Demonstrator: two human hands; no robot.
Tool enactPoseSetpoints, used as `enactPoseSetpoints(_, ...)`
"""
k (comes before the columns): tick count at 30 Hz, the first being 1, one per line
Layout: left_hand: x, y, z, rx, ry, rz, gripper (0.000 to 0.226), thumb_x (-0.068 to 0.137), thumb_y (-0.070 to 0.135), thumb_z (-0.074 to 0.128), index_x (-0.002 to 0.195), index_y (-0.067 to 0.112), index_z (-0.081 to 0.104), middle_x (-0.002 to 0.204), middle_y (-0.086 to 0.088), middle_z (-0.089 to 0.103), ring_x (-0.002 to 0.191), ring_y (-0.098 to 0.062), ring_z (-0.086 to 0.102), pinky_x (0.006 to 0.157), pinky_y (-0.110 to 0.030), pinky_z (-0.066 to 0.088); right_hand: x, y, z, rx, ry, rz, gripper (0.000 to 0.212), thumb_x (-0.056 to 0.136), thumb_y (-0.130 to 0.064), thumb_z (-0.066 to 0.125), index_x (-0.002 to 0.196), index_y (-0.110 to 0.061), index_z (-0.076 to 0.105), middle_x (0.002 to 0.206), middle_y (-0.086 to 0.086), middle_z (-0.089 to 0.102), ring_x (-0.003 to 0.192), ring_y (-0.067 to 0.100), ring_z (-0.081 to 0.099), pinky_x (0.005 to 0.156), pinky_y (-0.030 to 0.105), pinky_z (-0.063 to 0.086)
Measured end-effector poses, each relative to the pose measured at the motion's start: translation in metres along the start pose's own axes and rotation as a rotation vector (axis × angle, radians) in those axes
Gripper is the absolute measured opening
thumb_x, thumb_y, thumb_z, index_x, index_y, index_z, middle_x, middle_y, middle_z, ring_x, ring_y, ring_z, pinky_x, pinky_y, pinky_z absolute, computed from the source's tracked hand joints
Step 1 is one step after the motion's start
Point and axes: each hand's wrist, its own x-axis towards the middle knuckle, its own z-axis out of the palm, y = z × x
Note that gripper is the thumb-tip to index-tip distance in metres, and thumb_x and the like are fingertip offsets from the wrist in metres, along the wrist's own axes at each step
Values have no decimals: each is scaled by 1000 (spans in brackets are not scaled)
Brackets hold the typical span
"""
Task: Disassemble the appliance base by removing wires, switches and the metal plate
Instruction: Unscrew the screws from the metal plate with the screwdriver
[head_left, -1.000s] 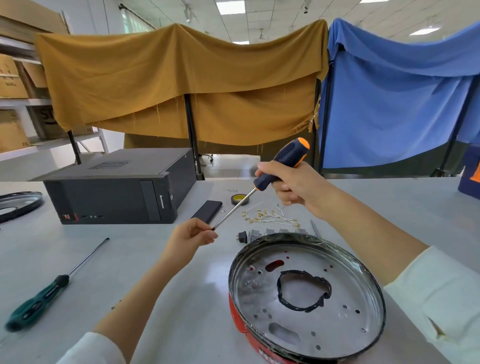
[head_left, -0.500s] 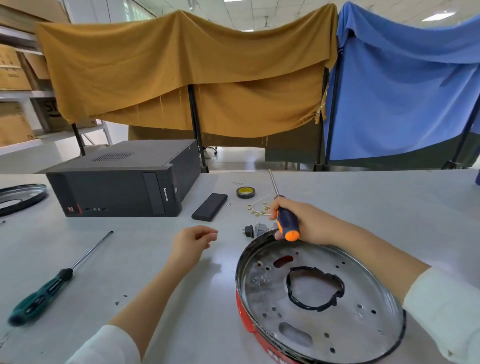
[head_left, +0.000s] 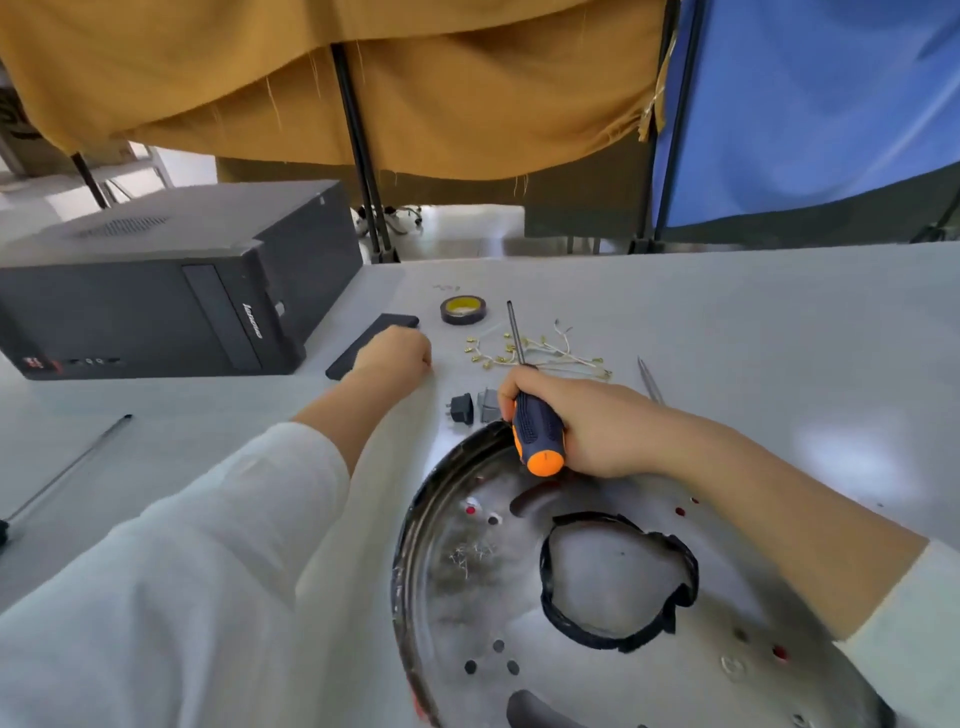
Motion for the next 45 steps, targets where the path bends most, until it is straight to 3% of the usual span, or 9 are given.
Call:
enactPoseSetpoints(7, 25, -9, 3, -48, -4, 48, 22, 88, 13, 58, 106, 17, 69, 111, -2, 66, 103, -23, 58, 81, -29, 47, 0, 2, 0, 0, 2, -13, 43, 80, -13, 56, 92, -49, 35, 93, -13, 59, 82, 20, 58, 76, 45, 50)
enactPoseSetpoints(11, 18, -17, 8, -174, 11, 11, 42, 90, 18, 61, 132, 16, 52, 118, -7, 58, 100, -23, 54, 81, -30, 44, -1, 1, 0, -6, 9, -15, 42, 81, -14, 56, 92, -49, 35, 92, -13, 60, 81, 21, 58, 75, 46, 50)
enactPoseSetpoints(17, -50, 0, -8, -863, 490, -108, 22, 93, 23, 53, 114, 27, 60, 94, 12, 60, 80, -7, 55, 67, -22, 42, 0, 1, 0, 60, 9, -14, 36, 81, -23, 64, 91, -46, 39, 87, -12, 61, 78, 18, 60, 74, 42, 49)
enactPoseSetpoints(19, -79, 13, -17, -1156, 400, -61, 15, 92, 21, 54, 101, 30, 63, 89, 11, 62, 66, -3, 57, 60, -18, 47, -1, -2, -2, 136, 24, -33, 35, 80, -26, 71, 92, -43, 43, 83, -11, 62, 76, 12, 59, 72, 38, 47)
enactPoseSetpoints(22, -114, 33, -27, -1391, 70, 12, 15, 92, 16, 57, 101, 25, 65, 98, 2, 68, 77, -12, 63, 71, -24, 54, -6, -12, -14, 260, 148, -91, 36, 75, -33, 78, 95, -38, 47, 89, -11, 59, 82, 10, 59, 75, 30, 47)
enactPoseSetpoints(28, -154, 52, -17, -1098, -161, 129, 50, 89, 9, 60, 133, 29, 48, 124, 2, 59, 107, -14, 60, 91, -24, 48, -24, -44, -40, 304, 409, -164, 32, 72, -47, 73, 93, -33, 53, 85, -21, 60, 84, 12, 65, 76, 25, 49)
enactPoseSetpoints(32, -168, 45, -20, -1142, -180, 49, 69, 85, -12, 40, 137, 35, 41, 128, 2, 55, 110, -21, 57, 74, -25, 56, -41, -58, -46, 289, 463, -155, 47, 66, -74, 59, 98, -40, 53, 79, -11, 71, 76, 6, 70, 76, 31, 49)
enactPoseSetpoints(38, -192, 14, -17, -977, -69, -116, 65, 87, -4, 39, 142, 29, 33, 113, 2, 52, 92, -16, 53, 63, -21, 47, -49, -60, -38, 235, 571, -120, 40, 72, -74, 54, 103, -49, 54, 64, -10, 70, 79, 1, 67, 91, 41, 48)
enactPoseSetpoints(45, -185, -4, -33, -856, -24, -137, 58, 90, 24, 55, 143, 24, 32, 137, -3, 45, 107, -20, 52, 84, -28, 43, -50, -74, -29, 299, 919, -29, 35, 75, -64, 49, 74, -31, 63, 51, -5, 64, 57, 5, 61, 70, 36, 52)
